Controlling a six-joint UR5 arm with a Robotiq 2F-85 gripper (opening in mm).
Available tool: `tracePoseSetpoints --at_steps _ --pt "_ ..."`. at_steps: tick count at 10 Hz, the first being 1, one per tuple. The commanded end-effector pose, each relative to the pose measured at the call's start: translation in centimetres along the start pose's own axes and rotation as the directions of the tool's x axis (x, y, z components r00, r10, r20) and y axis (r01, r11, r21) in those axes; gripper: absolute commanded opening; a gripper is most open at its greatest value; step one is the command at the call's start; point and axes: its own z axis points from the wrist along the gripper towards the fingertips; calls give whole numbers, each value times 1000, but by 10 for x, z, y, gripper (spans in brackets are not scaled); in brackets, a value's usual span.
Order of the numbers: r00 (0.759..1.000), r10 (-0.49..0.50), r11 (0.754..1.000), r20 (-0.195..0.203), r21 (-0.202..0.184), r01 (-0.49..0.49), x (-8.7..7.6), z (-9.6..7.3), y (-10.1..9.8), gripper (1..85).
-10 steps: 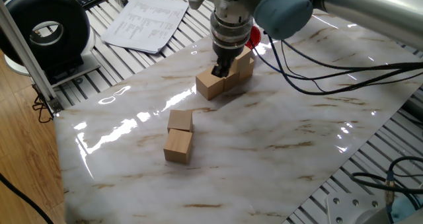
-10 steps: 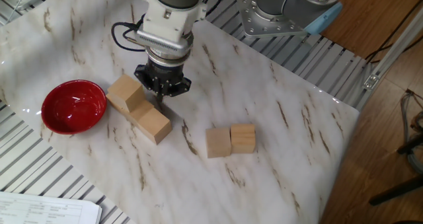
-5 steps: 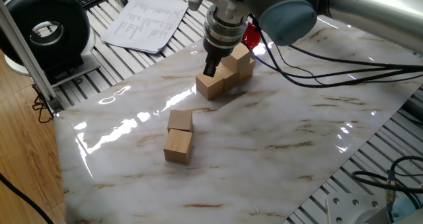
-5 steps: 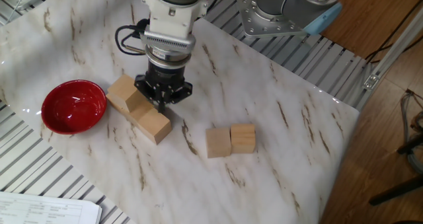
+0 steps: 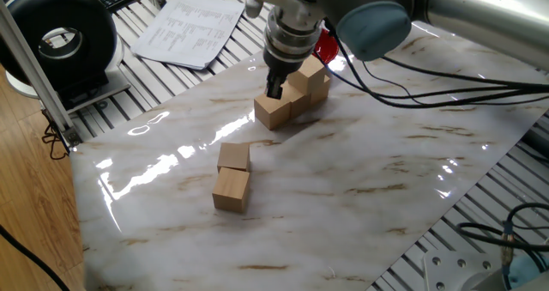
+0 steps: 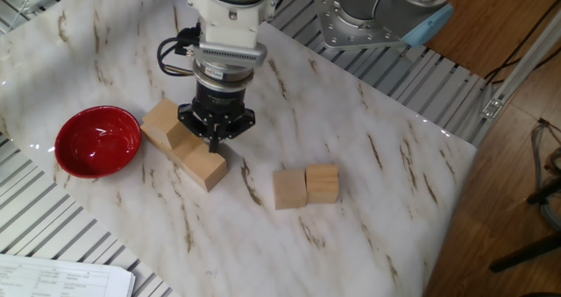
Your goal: Stack the blocks into a pyramid shape
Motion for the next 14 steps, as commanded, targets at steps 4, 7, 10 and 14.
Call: tracePoseSetpoints --at_steps 4,7,10,14 --pt "986 -153 984 69 -82 159 -37 -4 31 10" --pt "953 -296 949 66 -97 301 -59 -5 55 10" --pt "921 -388 918 38 -67 390 -74 -6 65 10" --pt "740 -669 742 69 18 670 -98 -4 71 10"
